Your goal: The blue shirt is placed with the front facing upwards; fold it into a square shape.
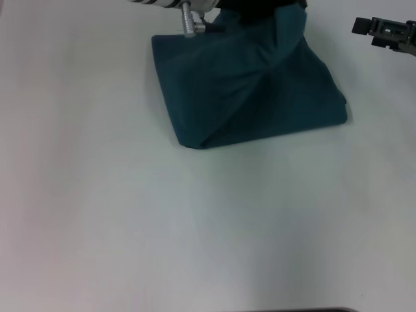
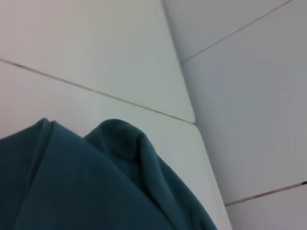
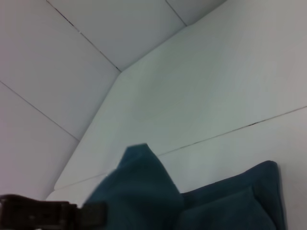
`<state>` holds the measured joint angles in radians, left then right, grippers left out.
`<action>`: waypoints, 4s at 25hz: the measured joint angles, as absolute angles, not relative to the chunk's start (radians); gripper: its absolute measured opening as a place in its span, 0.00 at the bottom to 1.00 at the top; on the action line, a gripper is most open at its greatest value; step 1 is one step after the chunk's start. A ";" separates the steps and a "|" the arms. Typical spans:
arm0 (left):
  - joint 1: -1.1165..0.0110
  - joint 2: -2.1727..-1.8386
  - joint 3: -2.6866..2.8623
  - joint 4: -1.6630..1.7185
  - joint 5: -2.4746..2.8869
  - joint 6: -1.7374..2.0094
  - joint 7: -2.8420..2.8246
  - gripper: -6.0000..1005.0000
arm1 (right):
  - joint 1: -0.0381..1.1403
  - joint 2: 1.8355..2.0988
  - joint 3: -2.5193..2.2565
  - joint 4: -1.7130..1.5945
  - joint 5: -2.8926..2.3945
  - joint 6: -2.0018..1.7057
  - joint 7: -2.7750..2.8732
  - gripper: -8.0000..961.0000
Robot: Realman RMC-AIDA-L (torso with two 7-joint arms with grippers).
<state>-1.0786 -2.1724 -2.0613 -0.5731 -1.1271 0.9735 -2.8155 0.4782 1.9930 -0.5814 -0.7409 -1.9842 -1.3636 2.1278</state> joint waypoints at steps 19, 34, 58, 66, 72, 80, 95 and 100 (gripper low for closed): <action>-1.073 -2.172 -2.017 -0.505 -1.204 0.885 -2.769 0.04 | 0.474 1.993 -0.581 -0.739 -1.985 -1.362 2.128 0.98; -1.086 -2.175 -2.012 -0.452 -1.329 0.881 -2.672 0.30 | 0.481 1.993 -0.581 -0.729 -2.000 -1.361 2.131 0.98; -0.515 -2.056 -2.147 -0.831 -1.345 1.487 -2.314 0.94 | 0.543 1.958 -0.583 -0.745 -2.113 -1.358 2.108 0.98; -0.504 -2.079 -2.147 -0.794 -1.272 1.344 -2.523 0.94 | 0.585 1.956 -0.590 -0.763 -2.115 -1.379 2.145 0.98; -0.554 -2.108 -2.151 -0.753 -1.199 1.262 -2.595 0.94 | 0.591 1.951 -0.630 -0.763 -2.115 -1.397 2.186 0.98; -0.607 -2.107 -2.144 -0.683 -1.132 1.139 -2.630 0.94 | 0.581 1.941 -0.630 -0.762 -2.115 -1.418 2.212 0.98; -0.706 -2.123 -2.128 -0.598 -1.056 1.040 -2.637 0.94 | 0.582 1.932 -0.634 -0.763 -2.115 -1.419 2.230 0.98; -0.709 -2.123 -2.119 -0.590 -1.055 1.034 -2.640 0.94 | 0.581 1.930 -0.631 -0.764 -2.115 -1.419 2.230 0.98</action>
